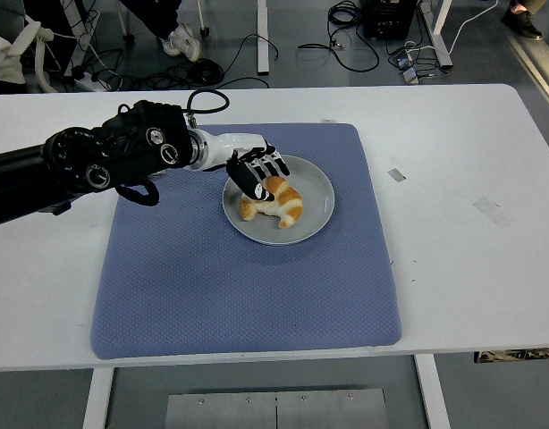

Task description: Place the bread on the table

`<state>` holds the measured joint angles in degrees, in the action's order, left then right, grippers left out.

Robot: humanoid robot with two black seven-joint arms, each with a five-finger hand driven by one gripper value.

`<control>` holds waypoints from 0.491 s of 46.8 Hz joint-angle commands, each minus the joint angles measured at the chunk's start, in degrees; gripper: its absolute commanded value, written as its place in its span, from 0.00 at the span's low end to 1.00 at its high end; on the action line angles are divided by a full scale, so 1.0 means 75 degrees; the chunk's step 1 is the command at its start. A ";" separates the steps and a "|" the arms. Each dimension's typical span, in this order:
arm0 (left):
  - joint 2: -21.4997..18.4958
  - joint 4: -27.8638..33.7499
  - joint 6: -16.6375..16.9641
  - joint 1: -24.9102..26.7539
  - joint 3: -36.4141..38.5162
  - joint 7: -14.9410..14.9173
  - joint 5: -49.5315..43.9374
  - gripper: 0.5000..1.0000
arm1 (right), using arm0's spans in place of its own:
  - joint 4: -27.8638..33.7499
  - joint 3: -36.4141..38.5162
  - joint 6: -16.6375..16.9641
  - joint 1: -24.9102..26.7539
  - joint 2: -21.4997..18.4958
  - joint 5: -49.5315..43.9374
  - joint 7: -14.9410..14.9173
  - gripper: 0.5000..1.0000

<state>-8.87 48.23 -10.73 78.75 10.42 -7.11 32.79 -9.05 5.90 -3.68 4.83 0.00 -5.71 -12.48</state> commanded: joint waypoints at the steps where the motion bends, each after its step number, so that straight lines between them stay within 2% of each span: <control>1: -0.0012 0.0002 0.0000 0.0011 0.0017 -0.0001 -0.0001 0.45 | 0.0000 -0.0001 -0.0001 0.0000 0.0000 0.0000 0.0000 1.00; 8: -0.0012 0.0002 -0.0035 0.0035 0.0017 -0.0001 0.0010 0.34 | 0.0000 0.0010 -0.0001 0.0000 0.0000 0.0000 0.0000 1.00; 13: -0.0012 0.0002 -0.0046 0.0082 0.0017 -0.0013 0.0010 0.20 | 0.0000 -0.0001 -0.0001 0.0000 0.0000 0.0000 0.0000 1.00; 23: -0.0012 0.0002 -0.0058 0.0117 0.0017 -0.0024 -0.0001 0.20 | 0.0000 -0.0001 -0.0001 0.0000 0.0000 0.0000 0.0000 1.00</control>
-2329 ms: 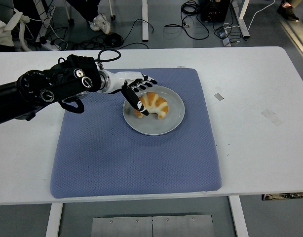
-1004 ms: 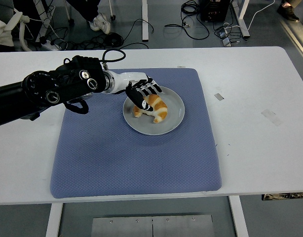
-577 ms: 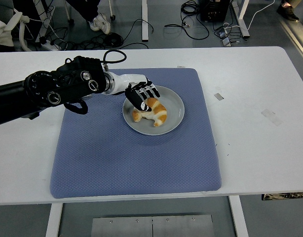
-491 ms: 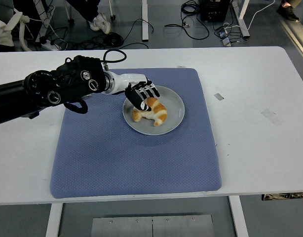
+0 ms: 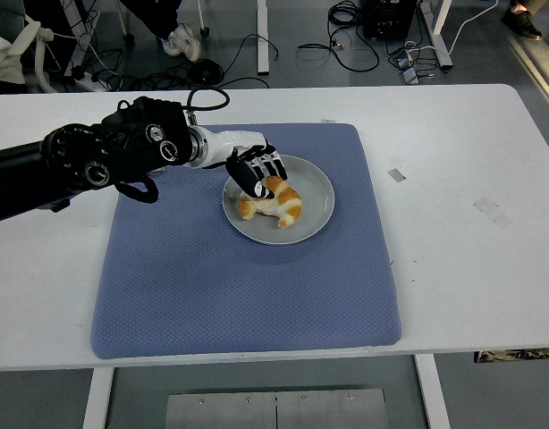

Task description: Place the bread on the table

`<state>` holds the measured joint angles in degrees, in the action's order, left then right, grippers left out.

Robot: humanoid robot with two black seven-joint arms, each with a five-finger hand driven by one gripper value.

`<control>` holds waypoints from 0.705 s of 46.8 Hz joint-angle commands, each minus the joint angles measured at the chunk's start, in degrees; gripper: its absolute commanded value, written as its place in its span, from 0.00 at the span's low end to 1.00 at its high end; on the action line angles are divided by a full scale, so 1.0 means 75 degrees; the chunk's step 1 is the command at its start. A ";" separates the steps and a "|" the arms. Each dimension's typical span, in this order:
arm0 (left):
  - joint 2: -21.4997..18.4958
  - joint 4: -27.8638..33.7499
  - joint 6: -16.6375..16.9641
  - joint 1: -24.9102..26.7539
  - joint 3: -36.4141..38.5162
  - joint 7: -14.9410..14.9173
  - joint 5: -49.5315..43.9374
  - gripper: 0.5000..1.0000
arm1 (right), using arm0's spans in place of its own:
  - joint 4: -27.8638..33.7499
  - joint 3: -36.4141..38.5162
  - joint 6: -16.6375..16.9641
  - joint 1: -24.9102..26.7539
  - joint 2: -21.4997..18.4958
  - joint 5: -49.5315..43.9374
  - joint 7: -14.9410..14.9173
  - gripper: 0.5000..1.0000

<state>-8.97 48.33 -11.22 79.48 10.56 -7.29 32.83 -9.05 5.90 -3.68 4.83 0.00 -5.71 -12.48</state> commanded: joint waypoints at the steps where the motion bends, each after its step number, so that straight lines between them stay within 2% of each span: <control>1: 0.0001 -0.0011 -0.0003 0.0032 -0.0001 -0.0012 -0.0006 0.18 | 0.0000 0.0010 -0.0001 0.0000 0.0000 0.0000 0.0000 1.00; 4: -0.0011 -0.0011 0.0008 0.0055 -0.0001 -0.0024 -0.0006 0.01 | 0.0000 -0.0002 -0.0001 0.0000 0.0000 0.0000 0.0000 1.00; 5: -0.0011 -0.0011 -0.0003 0.0067 -0.0001 -0.0024 -0.0006 0.00 | 0.0000 -0.0002 -0.0001 0.0000 0.0000 0.0000 0.0000 1.00; 22: -0.0152 0.0083 0.0008 0.0149 -0.0282 -0.0024 -0.0111 0.00 | 0.0000 -0.0002 -0.0001 0.0000 0.0000 0.0000 0.0000 1.00; 33: -0.0561 0.0130 -0.0003 0.0137 -0.0271 -0.0024 -0.0099 0.00 | 0.0000 -0.0002 -0.0001 0.0000 0.0000 0.0000 0.0000 1.00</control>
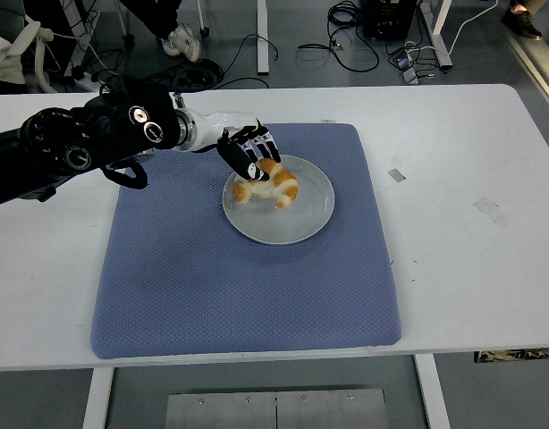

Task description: Place the bread on the table

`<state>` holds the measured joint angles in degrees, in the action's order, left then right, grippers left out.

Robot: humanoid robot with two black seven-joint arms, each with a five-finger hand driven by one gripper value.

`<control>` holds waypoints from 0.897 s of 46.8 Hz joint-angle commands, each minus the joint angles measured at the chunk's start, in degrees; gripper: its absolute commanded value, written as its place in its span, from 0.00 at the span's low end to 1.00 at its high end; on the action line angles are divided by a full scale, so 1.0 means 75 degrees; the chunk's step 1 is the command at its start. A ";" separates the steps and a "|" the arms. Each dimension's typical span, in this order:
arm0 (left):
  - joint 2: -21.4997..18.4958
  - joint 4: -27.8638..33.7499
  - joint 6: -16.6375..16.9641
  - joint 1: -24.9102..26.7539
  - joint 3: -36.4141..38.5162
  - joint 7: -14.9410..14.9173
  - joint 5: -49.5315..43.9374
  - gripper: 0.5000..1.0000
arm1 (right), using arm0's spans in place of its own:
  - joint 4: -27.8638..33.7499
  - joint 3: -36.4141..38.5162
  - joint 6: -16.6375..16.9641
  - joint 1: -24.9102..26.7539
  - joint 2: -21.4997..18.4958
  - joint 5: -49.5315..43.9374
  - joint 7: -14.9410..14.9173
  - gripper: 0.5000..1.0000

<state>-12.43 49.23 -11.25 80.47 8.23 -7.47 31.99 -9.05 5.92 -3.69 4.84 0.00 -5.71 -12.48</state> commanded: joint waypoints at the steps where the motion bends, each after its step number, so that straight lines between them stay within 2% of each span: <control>1: -0.0136 0.0011 -0.0011 0.0005 0.0039 0.0000 0.0012 0.00 | 0.0000 -0.0005 -0.0001 0.0000 0.0000 0.0000 0.0000 1.00; 42: -0.1647 0.0315 -0.0011 -0.0100 0.0461 0.0023 0.0082 0.00 | 0.0000 -0.0005 -0.0001 0.0000 0.0000 0.0000 0.0000 1.00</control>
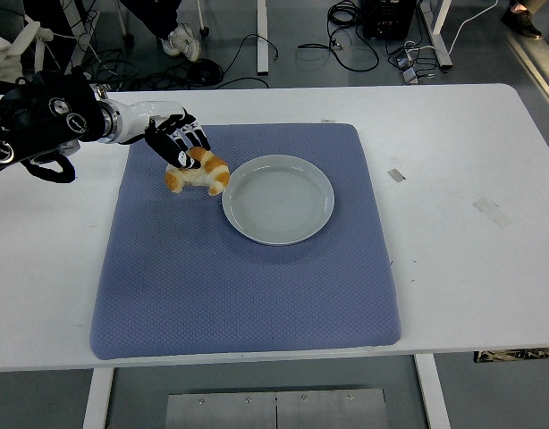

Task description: Place the bread on the table

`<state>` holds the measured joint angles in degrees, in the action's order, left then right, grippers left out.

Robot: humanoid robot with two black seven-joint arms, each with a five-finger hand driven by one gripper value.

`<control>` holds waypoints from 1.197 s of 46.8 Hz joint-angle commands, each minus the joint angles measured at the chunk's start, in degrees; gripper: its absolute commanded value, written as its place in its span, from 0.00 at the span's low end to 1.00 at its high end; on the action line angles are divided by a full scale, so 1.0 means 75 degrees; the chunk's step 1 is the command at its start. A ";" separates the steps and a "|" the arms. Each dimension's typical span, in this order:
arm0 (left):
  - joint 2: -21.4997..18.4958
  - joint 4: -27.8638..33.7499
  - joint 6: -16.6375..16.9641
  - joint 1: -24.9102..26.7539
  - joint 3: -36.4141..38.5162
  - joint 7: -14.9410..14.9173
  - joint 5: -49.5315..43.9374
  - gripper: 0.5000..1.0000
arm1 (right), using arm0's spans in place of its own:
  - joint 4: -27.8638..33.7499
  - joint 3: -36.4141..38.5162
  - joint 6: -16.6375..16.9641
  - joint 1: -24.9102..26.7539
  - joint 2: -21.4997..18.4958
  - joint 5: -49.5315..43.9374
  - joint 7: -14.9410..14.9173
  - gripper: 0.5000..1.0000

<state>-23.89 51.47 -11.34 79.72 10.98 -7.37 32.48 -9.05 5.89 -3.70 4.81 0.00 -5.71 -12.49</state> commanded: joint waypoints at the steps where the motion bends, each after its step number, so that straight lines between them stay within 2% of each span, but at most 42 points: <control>1: -0.0154 0.0028 0.0000 -0.0001 0.0130 0.0010 0.0016 0.00 | 0.0000 0.0000 0.0001 0.0004 0.0000 0.0000 0.0001 1.00; 20: -0.0564 0.0040 0.0035 -0.0329 0.0177 0.0021 0.0016 0.00 | 0.0000 0.0000 0.0001 0.0004 0.0000 0.0000 0.0001 1.00; 48: -0.0541 0.0028 0.0105 -0.0411 0.0271 -0.0002 0.0005 0.00 | 0.0000 0.0000 0.0001 0.0004 0.0000 0.0000 0.0001 1.00; 56: -0.0517 0.0040 0.0222 -0.0387 0.0259 -0.0002 -0.0054 0.25 | 0.0000 0.0000 0.0001 0.0004 0.0000 0.0000 0.0001 1.00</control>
<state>-27.83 51.69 -10.11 76.66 12.94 -7.38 32.17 -9.05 5.90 -3.68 4.84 0.00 -5.71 -12.48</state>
